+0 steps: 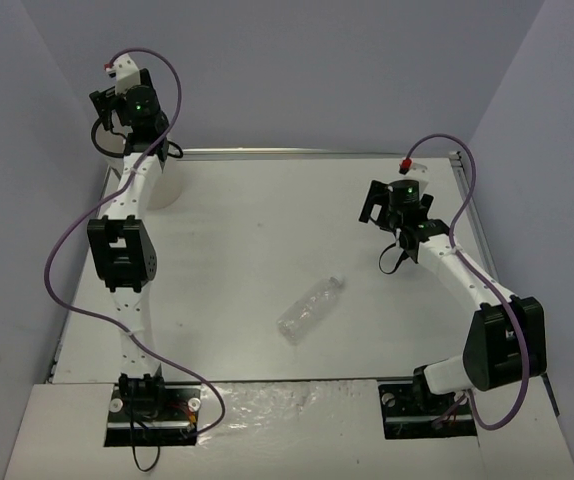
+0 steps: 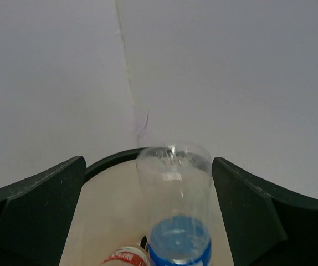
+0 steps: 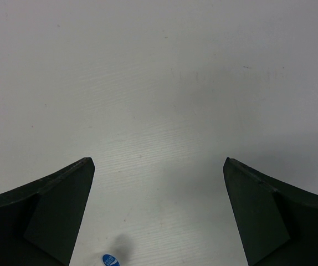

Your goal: Put the plastic bottles in the bin

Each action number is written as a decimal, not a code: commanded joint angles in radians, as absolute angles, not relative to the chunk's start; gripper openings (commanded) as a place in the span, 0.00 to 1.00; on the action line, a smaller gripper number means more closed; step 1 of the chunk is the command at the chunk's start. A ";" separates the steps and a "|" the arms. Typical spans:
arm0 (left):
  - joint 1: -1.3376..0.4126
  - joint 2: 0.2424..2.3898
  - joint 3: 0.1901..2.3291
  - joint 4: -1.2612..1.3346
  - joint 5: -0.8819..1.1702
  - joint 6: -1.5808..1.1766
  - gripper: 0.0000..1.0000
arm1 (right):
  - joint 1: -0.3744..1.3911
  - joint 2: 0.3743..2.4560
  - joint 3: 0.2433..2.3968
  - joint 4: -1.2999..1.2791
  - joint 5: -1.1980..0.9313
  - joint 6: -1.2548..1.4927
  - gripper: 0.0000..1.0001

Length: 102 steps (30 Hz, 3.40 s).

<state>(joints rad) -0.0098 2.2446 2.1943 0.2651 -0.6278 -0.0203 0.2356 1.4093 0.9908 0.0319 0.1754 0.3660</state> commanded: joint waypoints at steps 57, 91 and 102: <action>-0.877 1.845 1.308 -0.204 0.335 -0.371 0.97 | 0.306 1.463 1.219 -0.146 0.371 0.654 1.00; -0.322 1.481 1.573 0.046 -0.214 -0.208 0.18 | 0.251 1.335 1.103 0.056 0.255 0.574 1.00; 0.032 1.807 1.956 0.344 -0.221 -0.264 0.22 | 0.220 1.371 1.108 0.107 0.277 0.485 1.00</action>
<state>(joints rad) -0.0499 1.6891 1.8554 0.0922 -0.1890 -0.2500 0.2299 1.3593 1.0878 0.0268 0.2493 0.5441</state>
